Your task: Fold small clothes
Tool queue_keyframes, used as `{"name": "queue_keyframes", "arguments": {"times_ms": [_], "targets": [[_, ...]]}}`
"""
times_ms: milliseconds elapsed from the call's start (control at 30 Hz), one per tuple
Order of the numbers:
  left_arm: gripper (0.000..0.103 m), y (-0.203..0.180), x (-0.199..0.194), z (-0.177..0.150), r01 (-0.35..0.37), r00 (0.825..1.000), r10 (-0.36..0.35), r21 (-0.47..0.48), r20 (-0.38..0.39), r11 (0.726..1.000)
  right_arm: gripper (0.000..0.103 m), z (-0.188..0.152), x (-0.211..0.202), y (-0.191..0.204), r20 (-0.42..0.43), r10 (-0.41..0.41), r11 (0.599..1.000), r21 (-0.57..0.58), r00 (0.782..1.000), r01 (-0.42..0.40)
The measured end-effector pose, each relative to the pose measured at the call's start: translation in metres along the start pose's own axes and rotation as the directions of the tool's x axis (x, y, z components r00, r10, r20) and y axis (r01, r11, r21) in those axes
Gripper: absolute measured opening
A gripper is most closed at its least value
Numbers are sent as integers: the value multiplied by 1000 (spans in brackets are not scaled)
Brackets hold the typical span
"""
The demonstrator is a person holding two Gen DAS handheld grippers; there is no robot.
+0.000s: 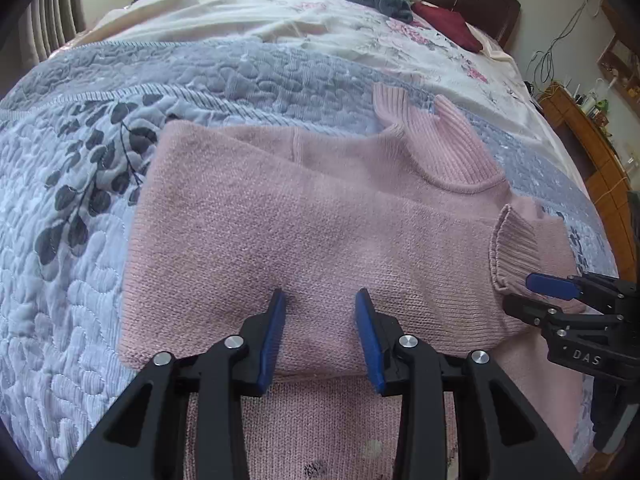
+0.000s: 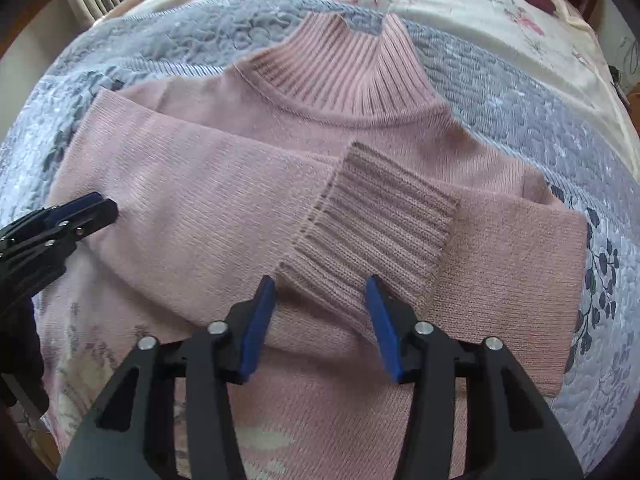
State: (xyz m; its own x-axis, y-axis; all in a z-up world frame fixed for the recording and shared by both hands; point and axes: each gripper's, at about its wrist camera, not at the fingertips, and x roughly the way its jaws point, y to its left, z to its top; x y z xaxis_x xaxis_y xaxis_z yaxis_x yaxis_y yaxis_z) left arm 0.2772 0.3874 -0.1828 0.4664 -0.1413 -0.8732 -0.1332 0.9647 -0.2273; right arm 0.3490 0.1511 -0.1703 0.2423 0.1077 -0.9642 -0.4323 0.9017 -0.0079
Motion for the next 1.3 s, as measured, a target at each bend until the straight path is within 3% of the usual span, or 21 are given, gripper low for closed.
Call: {"name": "queue_keyframes", "arguments": {"times_ms": [100,200,300,567,700,833,933,1067,1167,1300], "targets": [[36,5,1,-2,25,1000,-25,1,3,1000,8,-5,-6,-20,35,28,998,53,999,-30],[37,5,1,-4,26,1000,-26,9,7,1000,8,-14,-28,-56,111,155,965,196,982,-175],[37,3,2,-4,12,1000,-12,16,10,1000,8,-30,-46,-94,175,202,916,314,964,-249],[37,2,5,-2,7,1000,-7,18,9,1000,8,-70,-25,-152,108,242,844,468,964,-264],[37,0,6,-1,-5,1000,5,29,2,1000,10,-82,-24,-148,69,218,864,450,973,-226],[37,-5,-9,10,0,1000,0,-32,16,999,12,-75,-58,-144,148,123,908,382,981,-171],[38,-22,-18,16,20,998,-19,-9,56,1000,12,-61,-66,-139,184,157,917,339,970,-213],[38,-44,-2,13,-11,1000,9,78,22,997,12,-49,-44,-133,131,161,930,312,978,-195],[38,-42,13,5,-27,1000,26,88,5,996,14,-53,-25,-139,86,140,931,328,986,-161],[38,-38,16,-3,-14,1000,10,117,30,993,13,-69,-12,-150,109,192,912,346,975,-219]]}}
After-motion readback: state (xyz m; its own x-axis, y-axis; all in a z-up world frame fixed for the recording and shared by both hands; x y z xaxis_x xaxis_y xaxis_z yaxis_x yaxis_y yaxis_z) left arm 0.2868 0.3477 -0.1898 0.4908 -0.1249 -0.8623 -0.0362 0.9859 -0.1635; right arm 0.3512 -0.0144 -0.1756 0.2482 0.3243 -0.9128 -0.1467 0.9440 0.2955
